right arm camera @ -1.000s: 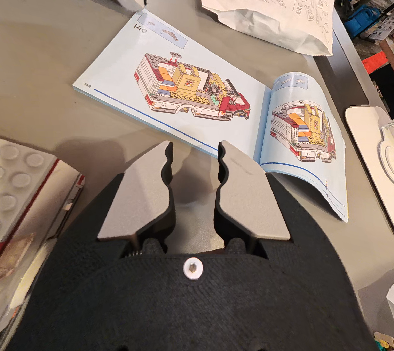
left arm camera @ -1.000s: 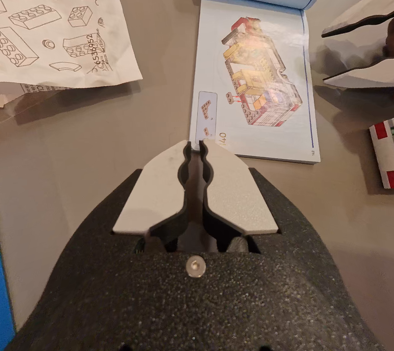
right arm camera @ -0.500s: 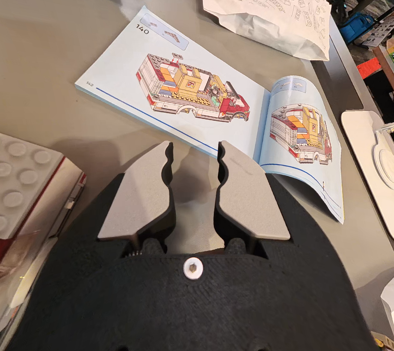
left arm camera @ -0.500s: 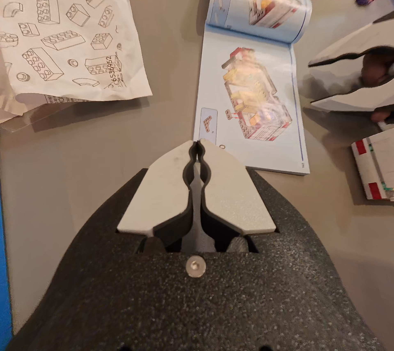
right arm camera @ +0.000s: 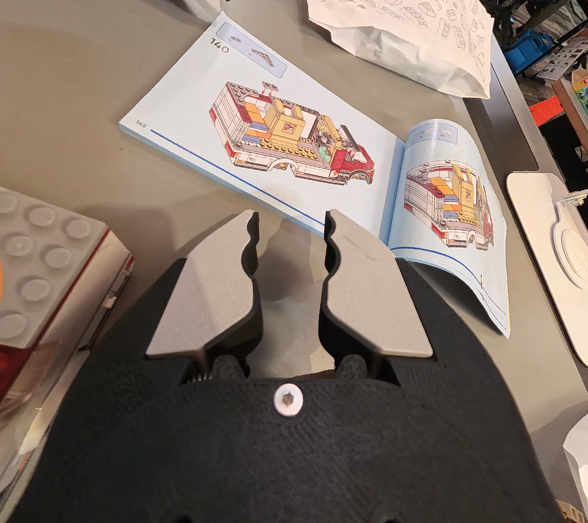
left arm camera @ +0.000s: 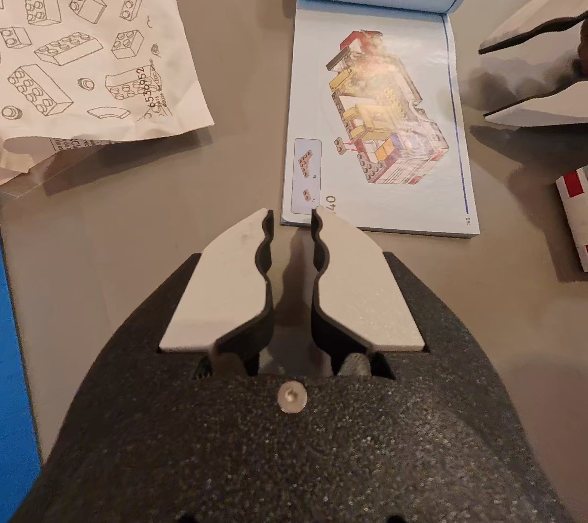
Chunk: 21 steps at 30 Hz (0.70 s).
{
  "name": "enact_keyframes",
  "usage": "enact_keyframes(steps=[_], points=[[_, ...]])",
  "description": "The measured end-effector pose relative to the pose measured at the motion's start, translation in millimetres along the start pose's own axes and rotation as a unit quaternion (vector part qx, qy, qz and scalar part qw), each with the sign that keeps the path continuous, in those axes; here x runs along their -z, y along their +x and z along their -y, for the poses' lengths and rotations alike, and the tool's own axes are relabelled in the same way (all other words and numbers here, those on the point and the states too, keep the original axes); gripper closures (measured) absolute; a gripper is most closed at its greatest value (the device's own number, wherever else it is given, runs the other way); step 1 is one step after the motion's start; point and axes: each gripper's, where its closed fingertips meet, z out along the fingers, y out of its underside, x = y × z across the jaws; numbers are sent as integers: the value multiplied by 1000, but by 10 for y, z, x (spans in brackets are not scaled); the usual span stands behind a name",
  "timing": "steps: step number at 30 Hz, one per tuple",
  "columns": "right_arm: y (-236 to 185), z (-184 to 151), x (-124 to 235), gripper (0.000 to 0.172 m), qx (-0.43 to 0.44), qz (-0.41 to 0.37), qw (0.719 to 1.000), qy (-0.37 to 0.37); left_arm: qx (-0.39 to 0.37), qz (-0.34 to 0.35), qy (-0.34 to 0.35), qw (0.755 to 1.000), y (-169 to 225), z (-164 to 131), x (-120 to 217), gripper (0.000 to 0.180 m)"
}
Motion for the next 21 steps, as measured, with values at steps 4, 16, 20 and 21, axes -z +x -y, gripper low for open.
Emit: enact_keyframes(steps=[4,16,20,21], points=[[-2,1,-1,133,0,1,1000,0,-8,-1,-7,1000,26,-18,-15,158],[-4,2,2,133,1,0,1000,0,-12,-1,-17,1000,51,-42,-41,158],[-4,2,1,133,1,1,1000,0,-15,0,-18,1000,54,-40,-44,158],[-4,2,1,133,1,1,1000,0,-15,0,-18,1000,55,-39,-43,158]])
